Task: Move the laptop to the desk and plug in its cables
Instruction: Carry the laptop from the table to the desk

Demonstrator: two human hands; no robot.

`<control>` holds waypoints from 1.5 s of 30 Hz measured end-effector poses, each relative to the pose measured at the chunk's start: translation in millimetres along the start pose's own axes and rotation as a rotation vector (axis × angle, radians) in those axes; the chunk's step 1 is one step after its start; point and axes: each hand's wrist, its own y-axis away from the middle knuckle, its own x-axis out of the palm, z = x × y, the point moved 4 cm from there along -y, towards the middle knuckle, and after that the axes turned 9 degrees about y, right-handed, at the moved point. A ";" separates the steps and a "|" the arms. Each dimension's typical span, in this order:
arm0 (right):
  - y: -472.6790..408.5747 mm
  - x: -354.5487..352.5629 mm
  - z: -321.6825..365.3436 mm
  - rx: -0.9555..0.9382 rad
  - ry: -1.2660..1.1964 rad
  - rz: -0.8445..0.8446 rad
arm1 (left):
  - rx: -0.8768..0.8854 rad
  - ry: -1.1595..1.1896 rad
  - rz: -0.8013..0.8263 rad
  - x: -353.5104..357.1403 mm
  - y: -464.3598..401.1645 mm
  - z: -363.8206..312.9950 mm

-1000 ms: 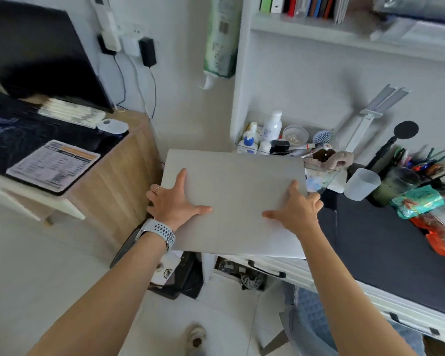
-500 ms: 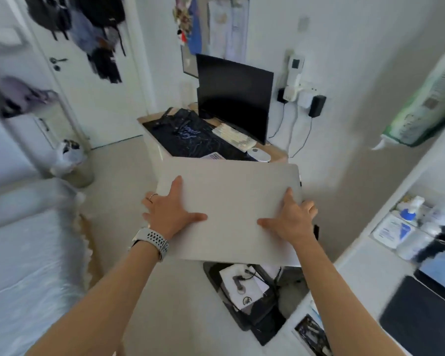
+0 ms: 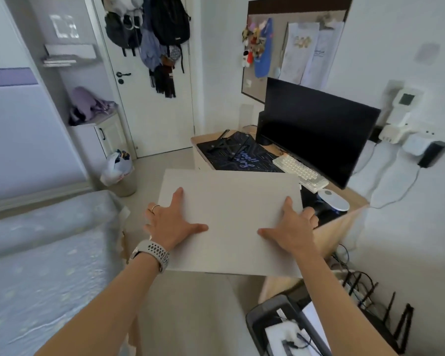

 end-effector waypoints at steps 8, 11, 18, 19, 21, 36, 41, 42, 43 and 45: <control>-160.5 13.4 59.4 -0.029 0.046 -0.029 | -0.040 0.052 -0.009 27.8 -165.2 -11.6; -221.8 16.6 81.3 -0.023 0.048 -0.023 | -0.067 0.041 -0.031 30.9 -224.8 -22.4; -344.2 31.0 119.6 0.005 0.017 -0.009 | -0.078 0.029 -0.050 36.6 -346.6 -55.3; -360.1 34.4 123.4 0.016 0.014 -0.011 | -0.072 0.032 -0.039 39.2 -363.9 -59.3; -390.8 41.8 132.0 0.038 0.013 -0.019 | -0.055 0.028 -0.014 46.5 -401.6 -63.6; -585.3 86.7 211.0 0.353 0.004 -0.134 | 0.173 -0.001 0.217 87.7 -690.4 -102.3; -646.9 98.7 218.8 0.396 0.011 -0.159 | 0.179 -0.021 0.265 114.7 -759.6 -112.5; -660.0 101.3 219.8 0.401 0.008 -0.164 | 0.177 -0.022 0.274 120.9 -772.5 -114.0; -674.1 103.4 221.2 0.397 0.008 -0.176 | 0.178 -0.019 0.285 127.5 -785.4 -116.3; -701.9 107.7 222.3 0.394 0.023 -0.179 | 0.183 -0.001 0.318 140.8 -809.6 -121.0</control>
